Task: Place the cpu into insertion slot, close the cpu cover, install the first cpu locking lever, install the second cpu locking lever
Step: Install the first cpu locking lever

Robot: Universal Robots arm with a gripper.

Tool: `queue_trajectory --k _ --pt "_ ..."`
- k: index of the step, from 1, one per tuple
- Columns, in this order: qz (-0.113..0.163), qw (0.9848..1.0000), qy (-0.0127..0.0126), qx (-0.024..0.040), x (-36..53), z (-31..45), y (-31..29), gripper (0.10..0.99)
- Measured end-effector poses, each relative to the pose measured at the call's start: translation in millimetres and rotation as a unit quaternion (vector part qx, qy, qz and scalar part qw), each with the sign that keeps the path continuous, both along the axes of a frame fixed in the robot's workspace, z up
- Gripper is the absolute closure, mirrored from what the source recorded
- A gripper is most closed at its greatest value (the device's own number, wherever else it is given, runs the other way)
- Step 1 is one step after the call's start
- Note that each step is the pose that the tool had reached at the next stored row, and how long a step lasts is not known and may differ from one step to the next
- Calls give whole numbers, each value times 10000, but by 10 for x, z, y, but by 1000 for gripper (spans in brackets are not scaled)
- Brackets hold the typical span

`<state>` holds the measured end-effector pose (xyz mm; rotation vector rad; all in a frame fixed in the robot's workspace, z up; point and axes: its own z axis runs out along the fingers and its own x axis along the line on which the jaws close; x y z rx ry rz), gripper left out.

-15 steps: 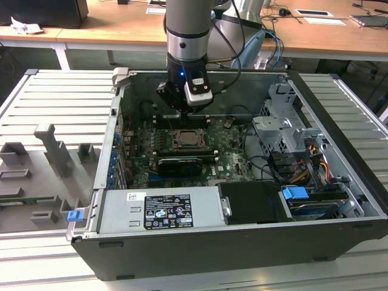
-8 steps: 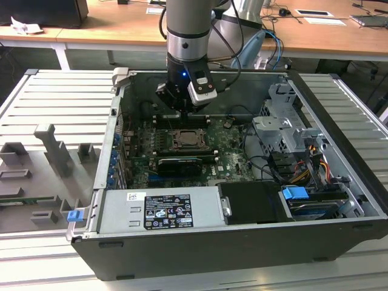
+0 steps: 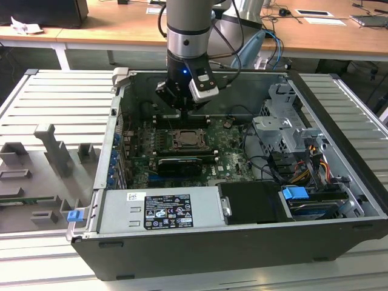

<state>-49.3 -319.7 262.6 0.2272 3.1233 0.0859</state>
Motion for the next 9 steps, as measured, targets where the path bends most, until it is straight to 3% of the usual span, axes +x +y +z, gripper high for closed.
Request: queue_trajectory --k 3,5,7,9 --pt "393 9992 1 -1 1 0 0 980" --pt "711 9975 0 -1 1 0 0 980" --pt "914 9958 0 -1 0 0 0 980" --pt "986 9951 0 0 -4 0 -1 980"
